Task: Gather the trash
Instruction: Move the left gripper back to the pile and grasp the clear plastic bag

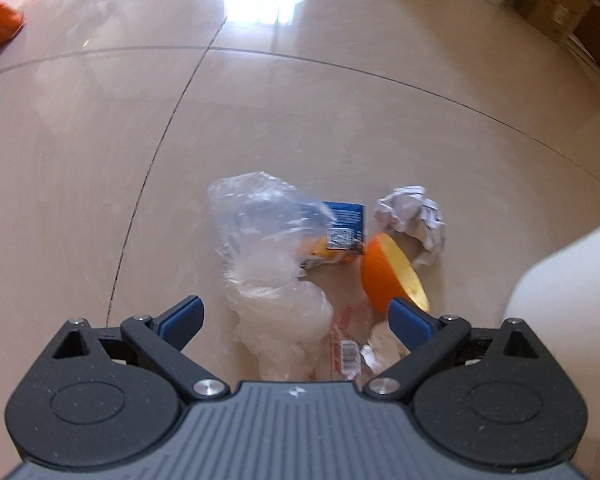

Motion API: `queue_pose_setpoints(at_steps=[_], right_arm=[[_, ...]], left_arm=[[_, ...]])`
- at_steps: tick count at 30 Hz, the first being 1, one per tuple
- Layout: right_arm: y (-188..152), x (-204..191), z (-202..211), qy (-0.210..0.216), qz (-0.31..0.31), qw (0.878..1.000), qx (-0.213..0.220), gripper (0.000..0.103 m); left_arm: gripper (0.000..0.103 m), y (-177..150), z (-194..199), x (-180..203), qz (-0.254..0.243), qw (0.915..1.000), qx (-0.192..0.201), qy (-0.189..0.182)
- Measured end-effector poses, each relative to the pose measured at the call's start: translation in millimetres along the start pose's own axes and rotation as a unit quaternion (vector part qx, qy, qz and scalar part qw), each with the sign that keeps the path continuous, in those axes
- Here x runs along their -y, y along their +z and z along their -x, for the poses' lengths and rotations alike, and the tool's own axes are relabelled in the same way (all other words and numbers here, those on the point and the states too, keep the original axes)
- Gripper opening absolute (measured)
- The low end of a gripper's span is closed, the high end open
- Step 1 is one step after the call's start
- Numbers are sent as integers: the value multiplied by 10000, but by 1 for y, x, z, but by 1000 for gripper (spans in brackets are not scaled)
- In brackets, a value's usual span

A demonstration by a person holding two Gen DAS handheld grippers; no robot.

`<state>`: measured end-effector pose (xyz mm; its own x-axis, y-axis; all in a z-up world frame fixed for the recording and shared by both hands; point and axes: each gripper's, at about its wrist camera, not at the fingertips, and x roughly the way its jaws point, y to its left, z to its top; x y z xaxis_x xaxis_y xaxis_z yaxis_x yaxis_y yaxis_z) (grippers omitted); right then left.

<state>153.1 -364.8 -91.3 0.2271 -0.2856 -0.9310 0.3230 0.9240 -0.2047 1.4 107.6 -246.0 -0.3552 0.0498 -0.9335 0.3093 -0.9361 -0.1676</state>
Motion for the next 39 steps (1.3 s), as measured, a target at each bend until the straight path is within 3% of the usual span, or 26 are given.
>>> queue_pose_setpoints(at_steps=[3, 12, 20, 29, 39], right_arm=[[0, 0, -1, -9, 10, 10000, 5, 22], [-1, -1, -2, -25, 34, 10000, 23, 22], [-1, -1, -2, -47, 37, 10000, 23, 22], [-1, 0, -1, -59, 22, 10000, 15, 22], [0, 0, -2, -92, -14, 10000, -21, 22]], left_arm=[[96, -3, -13, -5, 261, 9996, -27, 108], [88, -7, -34, -8, 390, 9985, 38, 394], [67, -5, -37, -5, 474, 9980, 18, 412], [58, -5, -28, -8, 589, 9976, 33, 374], [57, 1, -5, -6, 274, 9991, -89, 319]])
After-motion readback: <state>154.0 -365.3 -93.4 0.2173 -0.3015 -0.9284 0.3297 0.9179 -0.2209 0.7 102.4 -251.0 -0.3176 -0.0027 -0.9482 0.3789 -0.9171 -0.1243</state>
